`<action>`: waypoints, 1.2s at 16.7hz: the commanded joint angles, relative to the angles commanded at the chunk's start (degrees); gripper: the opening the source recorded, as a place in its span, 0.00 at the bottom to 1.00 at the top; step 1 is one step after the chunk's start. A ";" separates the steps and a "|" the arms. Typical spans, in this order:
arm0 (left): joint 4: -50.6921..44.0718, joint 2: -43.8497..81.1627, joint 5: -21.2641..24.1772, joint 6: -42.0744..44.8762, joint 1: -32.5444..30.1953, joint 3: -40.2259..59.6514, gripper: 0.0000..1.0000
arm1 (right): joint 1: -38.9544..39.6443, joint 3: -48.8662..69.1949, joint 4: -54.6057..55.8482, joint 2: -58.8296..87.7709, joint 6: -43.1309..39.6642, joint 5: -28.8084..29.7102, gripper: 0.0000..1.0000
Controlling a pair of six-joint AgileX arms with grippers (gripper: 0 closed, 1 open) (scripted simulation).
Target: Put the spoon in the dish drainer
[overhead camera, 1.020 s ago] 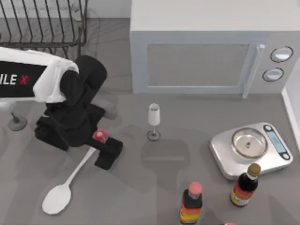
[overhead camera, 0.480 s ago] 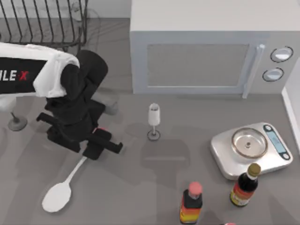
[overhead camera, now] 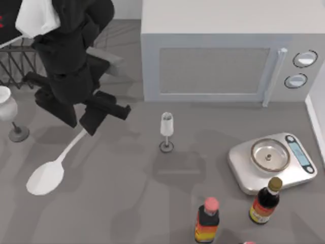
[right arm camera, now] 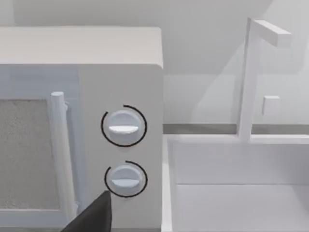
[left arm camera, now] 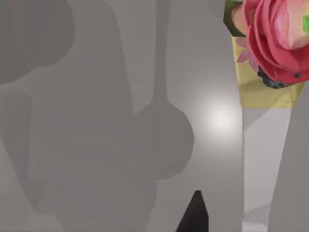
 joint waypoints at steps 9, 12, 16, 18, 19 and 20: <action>-13.53 -4.08 -0.01 0.01 -0.13 12.30 0.00 | 0.00 0.00 0.00 0.00 0.00 0.00 1.00; -12.69 -4.52 0.08 0.11 0.44 11.82 0.00 | 0.00 0.00 0.00 0.00 0.00 0.00 1.00; -4.64 -10.86 1.50 -0.08 4.79 7.82 0.00 | 0.00 0.00 0.00 0.00 0.00 0.00 1.00; 2.54 -15.80 2.65 -0.32 8.44 4.31 0.00 | 0.00 0.00 0.00 0.00 0.00 0.00 1.00; 6.87 -18.55 3.30 -0.43 10.51 2.19 0.00 | 0.00 0.00 0.00 0.00 0.00 0.00 1.00; 11.56 -21.41 3.99 -0.53 12.67 -0.11 0.00 | 0.00 0.00 0.00 0.00 0.00 0.00 1.00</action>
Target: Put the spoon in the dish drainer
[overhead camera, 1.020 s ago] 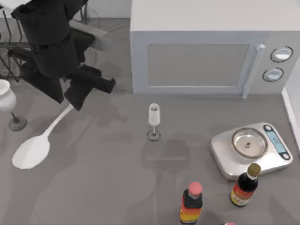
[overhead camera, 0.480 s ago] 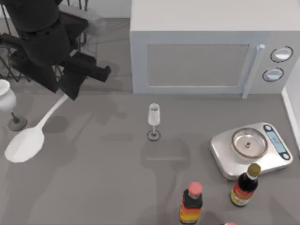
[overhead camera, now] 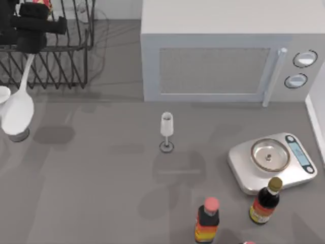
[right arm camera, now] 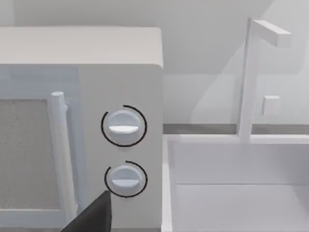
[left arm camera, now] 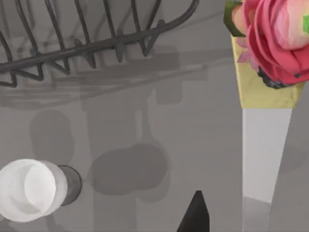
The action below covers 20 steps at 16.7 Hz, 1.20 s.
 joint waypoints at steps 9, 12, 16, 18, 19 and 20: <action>41.47 -27.19 6.39 -0.54 19.02 -20.40 0.00 | 0.00 0.00 0.00 0.00 0.00 0.00 1.00; 47.15 -32.50 7.57 -0.82 22.38 -23.49 0.00 | 0.00 0.00 0.00 0.00 0.00 0.00 1.00; 47.95 -33.28 7.75 -0.87 22.89 -23.94 0.00 | 0.00 0.00 0.00 0.00 0.00 0.00 1.00; 47.95 -33.03 7.64 -0.75 22.65 -23.70 0.00 | 0.00 0.00 0.00 0.00 0.00 0.00 1.00; 48.59 -32.39 7.69 -0.75 22.49 -23.71 0.00 | 0.00 0.00 0.00 0.00 0.00 0.00 1.00; 49.84 -31.16 7.74 -0.75 22.22 -23.75 0.00 | 0.00 0.00 0.00 0.00 0.00 0.00 1.00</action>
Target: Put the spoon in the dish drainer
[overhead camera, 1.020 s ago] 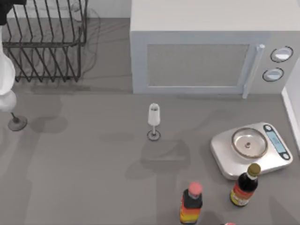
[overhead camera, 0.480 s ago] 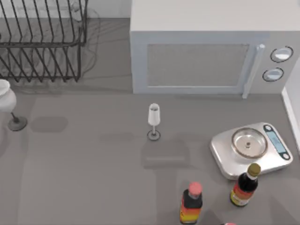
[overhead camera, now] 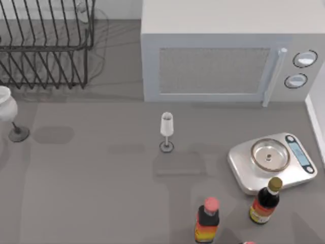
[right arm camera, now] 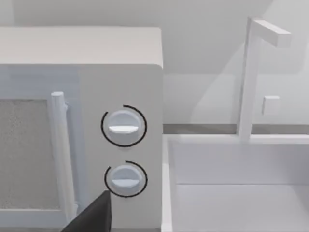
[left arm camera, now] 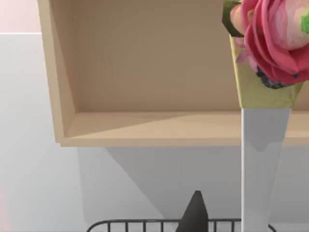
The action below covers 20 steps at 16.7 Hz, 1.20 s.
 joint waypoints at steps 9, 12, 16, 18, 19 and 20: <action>33.45 28.73 -2.55 0.18 -3.42 -4.72 0.00 | 0.00 0.00 0.00 0.00 0.00 0.00 1.00; 46.80 38.28 -4.08 0.20 -4.53 -7.54 0.00 | 0.00 0.00 0.00 0.00 0.00 0.00 1.00; 57.11 46.26 -5.56 0.09 -5.66 -10.52 0.00 | 0.00 0.00 0.00 0.00 0.00 0.00 1.00; 58.61 47.44 -5.80 0.06 -5.88 -11.07 0.00 | 0.00 0.00 0.00 0.00 0.00 0.00 1.00; 58.61 47.44 -5.80 0.06 -5.88 -11.07 0.00 | 0.00 0.00 0.00 0.00 0.00 0.00 1.00; 58.61 47.44 -5.80 0.06 -5.88 -11.07 0.00 | 0.00 0.00 0.00 0.00 0.00 0.00 1.00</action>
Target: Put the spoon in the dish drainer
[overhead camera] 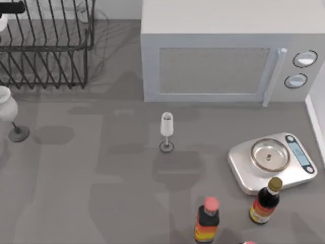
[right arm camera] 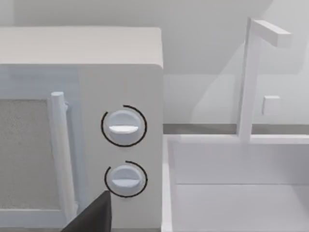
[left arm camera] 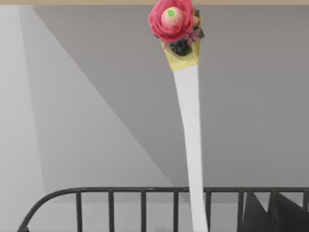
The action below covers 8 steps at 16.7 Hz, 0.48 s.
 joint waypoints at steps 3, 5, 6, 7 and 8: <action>0.00 0.00 0.00 0.00 0.00 0.00 0.08 | 0.00 0.00 0.00 0.00 0.00 0.00 1.00; 0.00 0.00 0.00 0.00 0.00 0.00 0.23 | 0.00 0.00 0.00 0.00 0.00 0.00 1.00; 0.00 0.00 0.00 0.00 0.00 0.00 0.30 | 0.00 0.00 0.00 0.00 0.00 0.00 1.00; 0.00 0.00 0.00 0.00 0.00 0.00 0.38 | 0.00 0.00 0.00 0.00 0.00 0.00 1.00; 0.00 0.00 0.00 0.00 0.00 0.00 0.45 | 0.00 0.00 0.00 0.00 0.00 0.00 1.00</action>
